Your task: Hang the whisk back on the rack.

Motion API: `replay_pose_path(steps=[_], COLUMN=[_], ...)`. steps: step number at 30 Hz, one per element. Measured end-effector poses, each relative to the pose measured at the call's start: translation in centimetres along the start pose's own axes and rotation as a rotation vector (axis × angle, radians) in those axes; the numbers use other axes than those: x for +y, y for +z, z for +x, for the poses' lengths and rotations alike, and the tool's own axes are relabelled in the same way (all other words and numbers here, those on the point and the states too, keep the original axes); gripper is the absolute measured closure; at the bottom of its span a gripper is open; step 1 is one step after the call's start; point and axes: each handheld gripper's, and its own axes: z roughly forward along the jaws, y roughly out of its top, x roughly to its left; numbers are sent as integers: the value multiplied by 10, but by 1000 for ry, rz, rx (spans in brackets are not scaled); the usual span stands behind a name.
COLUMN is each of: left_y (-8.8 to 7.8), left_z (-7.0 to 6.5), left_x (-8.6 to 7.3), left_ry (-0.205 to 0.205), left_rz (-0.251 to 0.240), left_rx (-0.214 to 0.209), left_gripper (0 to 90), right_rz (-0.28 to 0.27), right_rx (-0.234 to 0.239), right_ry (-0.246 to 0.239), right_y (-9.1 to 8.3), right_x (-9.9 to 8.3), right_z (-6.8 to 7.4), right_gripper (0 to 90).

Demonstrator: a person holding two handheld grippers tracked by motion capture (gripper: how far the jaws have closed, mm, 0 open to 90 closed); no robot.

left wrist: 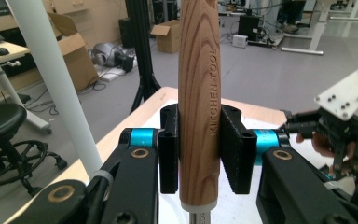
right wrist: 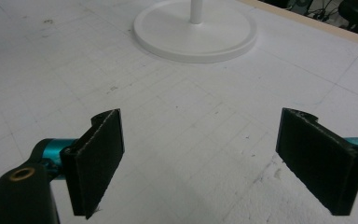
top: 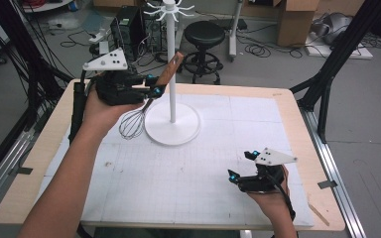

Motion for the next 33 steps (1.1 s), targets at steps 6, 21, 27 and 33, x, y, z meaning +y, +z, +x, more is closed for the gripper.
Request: replay_pose_path(steps=[6, 21, 27, 33], left_y=[2, 8, 10, 13], left_z=[7, 17, 23, 27], left_x=[14, 46, 49, 46], left_ry=[-3, 1, -1, 6], left_rz=[-18, -27, -4, 27], left_rx=[16, 89, 131, 186], left_gripper=[706, 707, 707, 707], right_rz=[1, -1, -8, -10], right_rx=[4, 2, 0, -4], right_ry=[3, 23, 28, 31], right_y=[2, -1, -2, -5], right_x=[0, -4, -5, -5], right_z=[-2, -6, -8, -9], right_gripper=[140, 140, 140, 140])
